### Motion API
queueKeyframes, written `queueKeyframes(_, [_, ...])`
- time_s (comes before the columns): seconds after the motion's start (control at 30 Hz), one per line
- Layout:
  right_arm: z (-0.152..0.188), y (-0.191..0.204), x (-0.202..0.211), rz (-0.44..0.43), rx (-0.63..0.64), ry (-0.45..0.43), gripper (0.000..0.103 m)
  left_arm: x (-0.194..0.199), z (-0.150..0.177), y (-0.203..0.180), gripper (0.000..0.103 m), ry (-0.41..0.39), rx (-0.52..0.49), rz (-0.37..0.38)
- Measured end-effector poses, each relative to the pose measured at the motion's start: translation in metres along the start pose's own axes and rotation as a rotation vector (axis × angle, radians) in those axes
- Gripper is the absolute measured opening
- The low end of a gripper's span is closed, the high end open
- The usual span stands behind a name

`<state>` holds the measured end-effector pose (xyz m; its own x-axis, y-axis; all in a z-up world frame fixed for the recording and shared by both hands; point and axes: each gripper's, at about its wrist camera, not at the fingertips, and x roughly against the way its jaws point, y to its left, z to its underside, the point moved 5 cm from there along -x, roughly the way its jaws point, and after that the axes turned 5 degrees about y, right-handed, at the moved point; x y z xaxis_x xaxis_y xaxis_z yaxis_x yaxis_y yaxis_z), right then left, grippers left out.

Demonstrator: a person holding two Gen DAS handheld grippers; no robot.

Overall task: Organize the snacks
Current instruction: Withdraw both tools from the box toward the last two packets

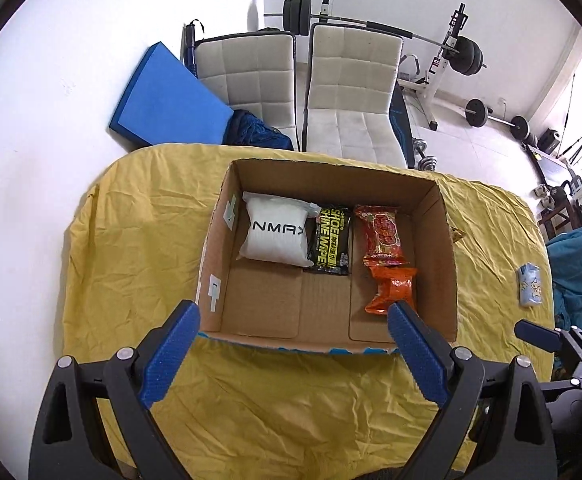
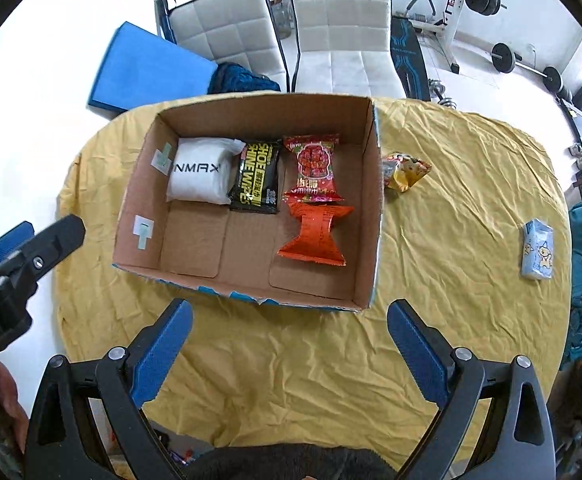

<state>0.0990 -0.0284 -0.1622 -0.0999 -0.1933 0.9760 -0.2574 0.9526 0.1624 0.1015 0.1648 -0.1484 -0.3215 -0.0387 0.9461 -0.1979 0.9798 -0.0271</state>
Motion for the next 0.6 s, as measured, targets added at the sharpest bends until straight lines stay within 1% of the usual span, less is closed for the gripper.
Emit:
queueKeyframes(0.2, [0.004,-0.005,0.019,-0.013,0.008,-0.048,0.1,0.014,0.011,-0.01,0.096,-0.004,-0.005,-0.007])
queueKeyframes(0.4, [0.002,-0.016,0.024,-0.036,0.015,-0.055,0.1,0.019,0.018,-0.024,0.096,0.004,0.011,-0.002])
queueKeyframes(0.5, [0.001,-0.031,0.025,-0.052,0.001,-0.057,0.1,0.02,0.015,-0.036,0.096,0.005,0.006,-0.008])
queueKeyframes(0.6, [-0.001,-0.059,0.026,-0.061,-0.03,-0.053,0.1,0.02,0.009,-0.055,0.096,0.007,-0.012,-0.007])
